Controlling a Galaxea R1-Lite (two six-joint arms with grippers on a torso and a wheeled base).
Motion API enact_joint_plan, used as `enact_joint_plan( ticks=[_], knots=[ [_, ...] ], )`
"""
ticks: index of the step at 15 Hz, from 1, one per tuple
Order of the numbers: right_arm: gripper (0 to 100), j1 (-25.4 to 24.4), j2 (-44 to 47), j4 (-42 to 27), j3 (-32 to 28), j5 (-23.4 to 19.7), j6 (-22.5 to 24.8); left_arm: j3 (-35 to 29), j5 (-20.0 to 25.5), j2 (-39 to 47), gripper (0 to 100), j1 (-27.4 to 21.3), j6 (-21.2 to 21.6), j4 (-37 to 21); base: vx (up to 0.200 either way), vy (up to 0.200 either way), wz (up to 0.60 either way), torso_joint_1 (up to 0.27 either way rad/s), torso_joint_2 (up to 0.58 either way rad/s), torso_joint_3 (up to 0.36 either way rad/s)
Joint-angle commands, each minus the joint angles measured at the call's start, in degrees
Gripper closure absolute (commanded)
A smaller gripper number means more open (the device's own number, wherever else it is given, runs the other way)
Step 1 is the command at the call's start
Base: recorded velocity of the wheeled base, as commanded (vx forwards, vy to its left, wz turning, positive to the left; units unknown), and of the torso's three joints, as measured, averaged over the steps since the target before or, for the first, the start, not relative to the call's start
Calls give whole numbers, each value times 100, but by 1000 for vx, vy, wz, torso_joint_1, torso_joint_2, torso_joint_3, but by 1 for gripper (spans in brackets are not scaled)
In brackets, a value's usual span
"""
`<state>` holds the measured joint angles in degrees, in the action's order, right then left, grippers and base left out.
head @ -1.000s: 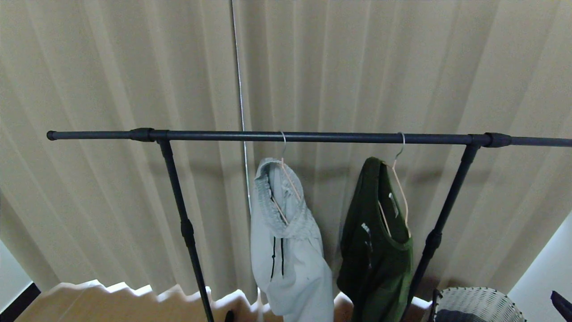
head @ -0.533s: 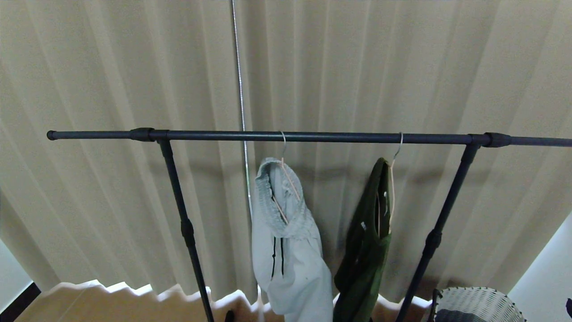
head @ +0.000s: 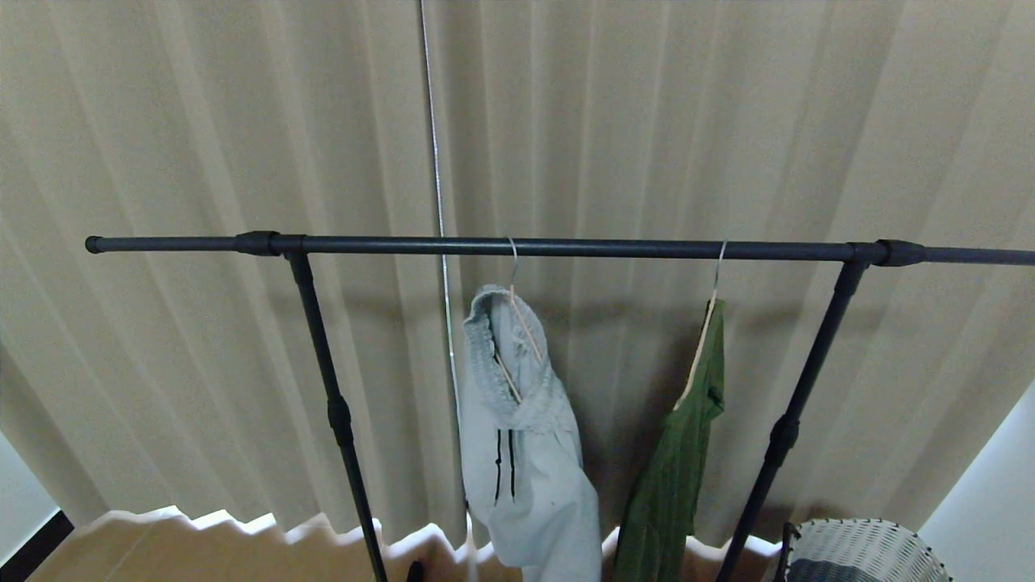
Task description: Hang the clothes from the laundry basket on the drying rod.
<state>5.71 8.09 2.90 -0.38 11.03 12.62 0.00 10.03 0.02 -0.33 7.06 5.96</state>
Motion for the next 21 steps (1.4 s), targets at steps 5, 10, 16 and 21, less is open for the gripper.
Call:
enact_joint_plan(
  ticks=[5,10,16,21],
  knots=[
    [0,-96,-282,-273,38,-725,-1429,0,-1,-2,0,-2,6,2,0,0,0,0,0,0],
    [0,-571,-801,-308,20,-1191,-1332,0,-1,-2,0,-2,6,2,0,0,0,0,0,0],
    [0,-571,-809,-290,20,-1121,-1358,0,-1,-2,0,-2,6,2,0,0,0,0,0,0],
    [0,-571,-809,-290,20,-1121,-1376,0,-1,-2,0,-2,6,2,0,0,0,0,0,0]
  ],
)
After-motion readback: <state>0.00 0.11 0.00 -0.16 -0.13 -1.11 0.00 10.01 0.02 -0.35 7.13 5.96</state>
